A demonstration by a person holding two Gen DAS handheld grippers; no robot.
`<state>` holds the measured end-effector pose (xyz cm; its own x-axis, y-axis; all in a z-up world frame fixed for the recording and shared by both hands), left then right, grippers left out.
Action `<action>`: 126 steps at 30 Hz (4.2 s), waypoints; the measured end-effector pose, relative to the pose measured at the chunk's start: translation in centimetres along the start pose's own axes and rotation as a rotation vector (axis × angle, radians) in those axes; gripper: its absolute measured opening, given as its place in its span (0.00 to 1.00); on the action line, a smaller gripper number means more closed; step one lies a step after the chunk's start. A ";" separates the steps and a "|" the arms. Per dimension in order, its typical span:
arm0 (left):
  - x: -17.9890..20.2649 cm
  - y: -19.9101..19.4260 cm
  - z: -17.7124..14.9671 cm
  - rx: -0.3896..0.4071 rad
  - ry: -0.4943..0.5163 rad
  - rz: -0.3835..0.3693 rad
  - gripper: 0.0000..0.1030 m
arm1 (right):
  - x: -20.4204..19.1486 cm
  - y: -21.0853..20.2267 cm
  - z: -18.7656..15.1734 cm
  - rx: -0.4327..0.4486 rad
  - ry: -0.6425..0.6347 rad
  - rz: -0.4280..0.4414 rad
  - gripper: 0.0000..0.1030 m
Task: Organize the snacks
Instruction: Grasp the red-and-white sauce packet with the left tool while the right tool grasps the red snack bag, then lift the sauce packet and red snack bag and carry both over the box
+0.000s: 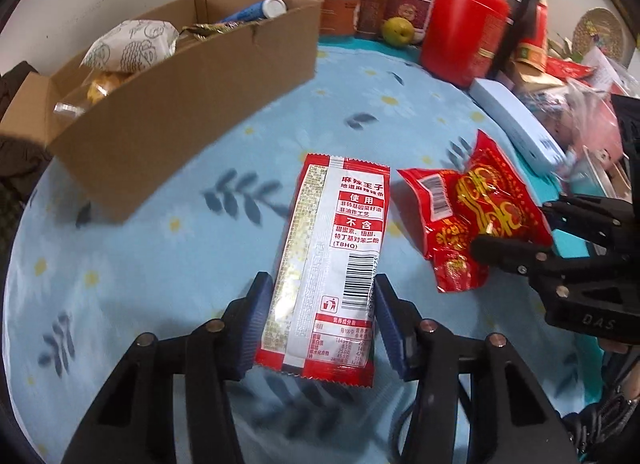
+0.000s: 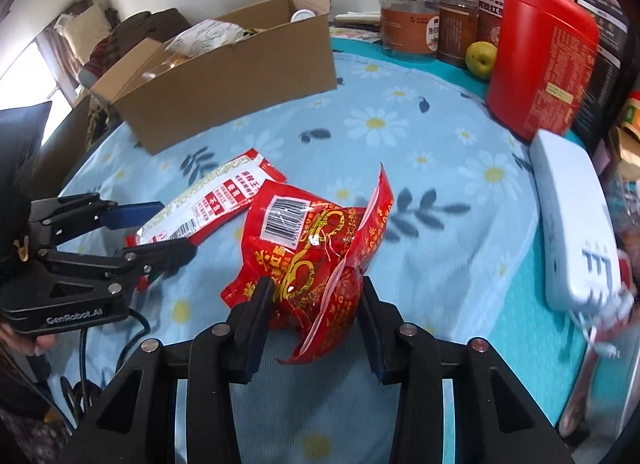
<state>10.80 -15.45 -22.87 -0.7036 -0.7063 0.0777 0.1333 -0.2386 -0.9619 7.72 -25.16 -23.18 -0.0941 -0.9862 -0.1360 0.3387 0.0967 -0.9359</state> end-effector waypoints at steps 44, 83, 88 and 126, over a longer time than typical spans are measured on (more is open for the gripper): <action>0.1 -0.8 -5.1 0.044 -0.061 0.081 0.75 | -2.1 -0.1 -4.4 -0.052 0.087 -0.107 0.90; 3.4 -0.6 -5.0 0.047 0.035 0.027 0.66 | -2.7 -1.7 -6.4 0.047 0.028 0.009 0.59; 3.0 -0.8 -4.2 0.086 0.012 0.045 0.48 | -2.7 -1.7 -6.6 0.049 0.034 0.025 0.59; 2.3 -6.7 -3.9 0.206 -0.036 -0.013 0.43 | -4.2 -4.0 -5.0 0.104 0.037 0.146 0.41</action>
<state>5.53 -12.88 -17.32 -0.6810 -0.7251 0.1024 0.2674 -0.3764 -0.8870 2.05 -20.74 -20.52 -0.0709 -0.9570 -0.2813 0.4460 0.2218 -0.8671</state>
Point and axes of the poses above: each gripper's, at about its wrist camera, not at the fingertips, and y roughly the way its jaws point, x to its right, z to its top, the point moved 10 cm from there along y, roughly the way its jaws point, and after that the axes turned 15 degrees about -x, right-handed, at the moved point
